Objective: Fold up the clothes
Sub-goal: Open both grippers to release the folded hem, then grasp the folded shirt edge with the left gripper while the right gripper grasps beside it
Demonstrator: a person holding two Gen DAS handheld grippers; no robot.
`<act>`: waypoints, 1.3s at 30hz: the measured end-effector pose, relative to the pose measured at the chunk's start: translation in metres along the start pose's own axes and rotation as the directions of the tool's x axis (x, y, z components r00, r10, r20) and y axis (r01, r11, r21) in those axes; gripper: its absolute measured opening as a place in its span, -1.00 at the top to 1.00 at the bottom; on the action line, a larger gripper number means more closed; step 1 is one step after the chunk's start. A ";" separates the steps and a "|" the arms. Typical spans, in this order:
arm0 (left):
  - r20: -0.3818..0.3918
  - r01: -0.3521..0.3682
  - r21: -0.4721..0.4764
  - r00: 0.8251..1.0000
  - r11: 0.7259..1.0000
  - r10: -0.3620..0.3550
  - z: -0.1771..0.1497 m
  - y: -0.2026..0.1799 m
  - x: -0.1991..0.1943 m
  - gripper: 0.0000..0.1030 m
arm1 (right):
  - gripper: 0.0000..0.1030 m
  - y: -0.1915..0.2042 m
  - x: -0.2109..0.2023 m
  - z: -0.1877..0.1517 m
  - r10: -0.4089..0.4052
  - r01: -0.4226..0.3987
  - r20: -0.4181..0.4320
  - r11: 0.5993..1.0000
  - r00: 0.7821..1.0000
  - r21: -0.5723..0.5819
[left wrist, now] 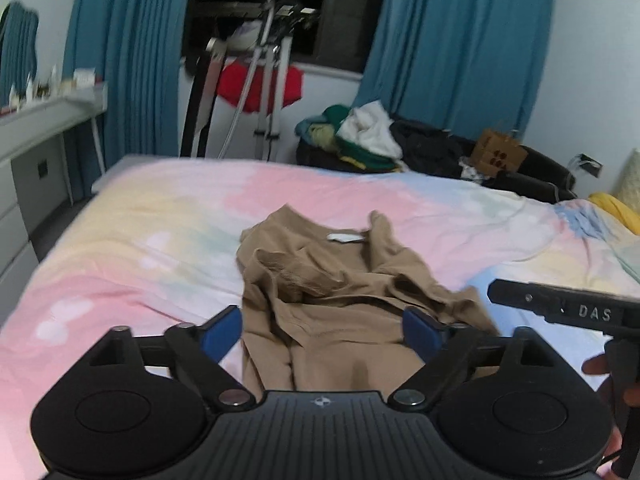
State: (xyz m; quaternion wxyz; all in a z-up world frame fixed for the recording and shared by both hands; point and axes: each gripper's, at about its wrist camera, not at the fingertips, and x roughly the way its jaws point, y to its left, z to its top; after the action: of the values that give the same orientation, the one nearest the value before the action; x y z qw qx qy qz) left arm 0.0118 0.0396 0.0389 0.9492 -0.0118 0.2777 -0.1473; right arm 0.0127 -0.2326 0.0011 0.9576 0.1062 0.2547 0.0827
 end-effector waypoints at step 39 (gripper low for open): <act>-0.136 0.011 -0.161 0.990 0.987 -0.033 -0.051 0.011 -0.038 -0.96 | -0.71 -0.022 -0.058 -0.052 0.036 -0.027 -0.024 0.953 0.999 0.302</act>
State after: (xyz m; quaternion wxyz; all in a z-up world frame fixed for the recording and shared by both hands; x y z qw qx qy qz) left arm -0.0427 0.0641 0.0148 0.9220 -0.0806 0.3535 -0.1356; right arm -0.0613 -0.2575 -0.0214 0.9249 0.2541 0.2765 0.0599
